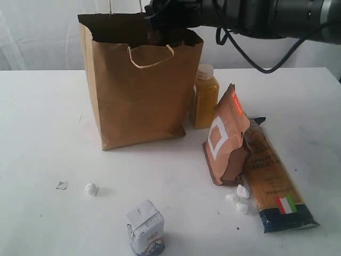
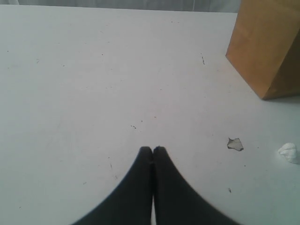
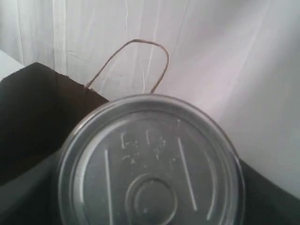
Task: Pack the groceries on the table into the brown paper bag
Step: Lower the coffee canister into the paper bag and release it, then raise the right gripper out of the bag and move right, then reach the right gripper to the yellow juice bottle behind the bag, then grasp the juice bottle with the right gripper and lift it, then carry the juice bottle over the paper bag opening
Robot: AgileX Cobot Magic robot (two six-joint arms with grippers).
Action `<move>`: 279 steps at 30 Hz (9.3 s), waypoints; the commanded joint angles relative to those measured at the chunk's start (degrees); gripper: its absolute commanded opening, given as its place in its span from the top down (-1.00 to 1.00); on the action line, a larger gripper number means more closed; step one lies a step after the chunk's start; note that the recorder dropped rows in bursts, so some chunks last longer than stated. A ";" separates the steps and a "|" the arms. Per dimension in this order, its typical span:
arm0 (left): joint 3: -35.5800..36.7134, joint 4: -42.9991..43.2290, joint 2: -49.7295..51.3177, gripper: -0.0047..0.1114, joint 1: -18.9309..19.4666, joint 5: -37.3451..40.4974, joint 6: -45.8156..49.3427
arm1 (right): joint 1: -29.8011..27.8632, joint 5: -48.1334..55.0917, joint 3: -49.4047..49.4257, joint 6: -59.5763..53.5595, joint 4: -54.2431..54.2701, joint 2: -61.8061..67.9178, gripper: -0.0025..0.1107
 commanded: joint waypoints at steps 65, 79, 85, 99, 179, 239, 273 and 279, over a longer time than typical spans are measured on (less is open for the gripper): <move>0.31 0.11 0.02 0.92 0.17 -0.41 -0.29 | -0.05 -17.81 0.64 5.88 0.72 -9.41 -0.85; 0.31 0.11 0.02 0.92 0.17 -0.41 -0.29 | -0.05 -50.29 25.23 -9.74 0.72 -24.63 -0.85; 0.31 0.11 0.02 0.92 0.17 -0.16 -0.58 | -0.05 -48.30 30.84 -10.15 0.72 -23.84 -0.85; 0.31 -6.63 0.02 0.92 0.17 1.03 -0.56 | -11.84 -8.31 24.75 4.17 0.72 -20.38 -0.85; 0.31 -10.79 0.02 0.92 0.17 0.67 -0.56 | -13.35 13.52 4.49 12.32 -8.34 18.09 -0.20; 0.31 -10.51 0.02 0.92 0.17 -0.33 -0.41 | -27.99 47.40 -1.88 43.48 -3.68 -18.78 0.96; 0.31 -10.51 0.02 0.92 0.17 -2.41 -0.41 | 2.65 16.34 -5.62 -13.30 0.72 -4.57 0.96; 0.31 -10.51 0.02 0.92 0.17 -2.41 -0.41 | 2.79 12.78 -5.35 -13.30 0.72 -1.62 0.96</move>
